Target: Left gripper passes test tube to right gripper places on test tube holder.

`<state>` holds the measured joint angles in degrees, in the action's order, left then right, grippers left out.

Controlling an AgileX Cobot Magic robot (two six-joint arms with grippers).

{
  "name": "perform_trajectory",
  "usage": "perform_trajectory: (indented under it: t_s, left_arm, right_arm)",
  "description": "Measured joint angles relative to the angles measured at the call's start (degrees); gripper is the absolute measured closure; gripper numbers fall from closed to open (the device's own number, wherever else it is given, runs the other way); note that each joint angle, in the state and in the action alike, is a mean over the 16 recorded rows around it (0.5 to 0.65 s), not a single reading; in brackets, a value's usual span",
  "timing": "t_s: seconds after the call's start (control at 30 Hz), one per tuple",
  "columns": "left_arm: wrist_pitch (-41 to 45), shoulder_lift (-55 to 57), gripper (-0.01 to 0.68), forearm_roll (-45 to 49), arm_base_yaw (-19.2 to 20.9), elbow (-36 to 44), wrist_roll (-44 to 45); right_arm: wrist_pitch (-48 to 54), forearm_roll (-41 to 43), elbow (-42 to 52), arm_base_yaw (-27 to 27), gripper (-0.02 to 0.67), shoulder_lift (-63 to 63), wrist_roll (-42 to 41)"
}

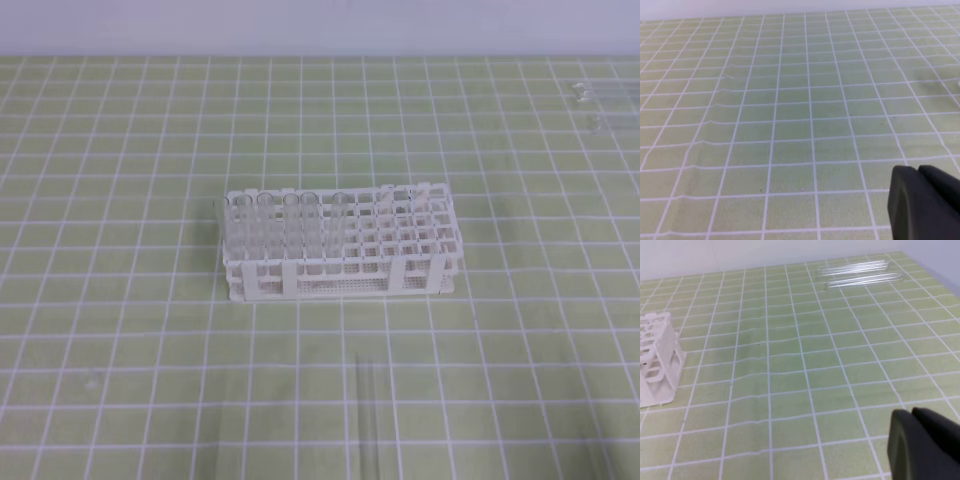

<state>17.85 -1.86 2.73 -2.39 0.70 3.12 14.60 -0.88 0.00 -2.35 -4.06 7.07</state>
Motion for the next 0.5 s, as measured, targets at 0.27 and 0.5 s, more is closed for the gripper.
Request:
perform_trajectory:
  t_s: [0.27, 0.5]
  left_arm:
    - [0.1, 0.5, 0.675, 0.0, 0.0, -0.2, 0.0]
    - [0.3, 0.9, 0.675, 0.0, 0.0, -0.3, 0.0]
  right_arm:
    - [0.0, 0.0, 0.0, 0.0, 0.666, 0.0, 0.0]
    - [0.0, 0.0, 0.0, 0.0, 0.666, 0.0, 0.0]
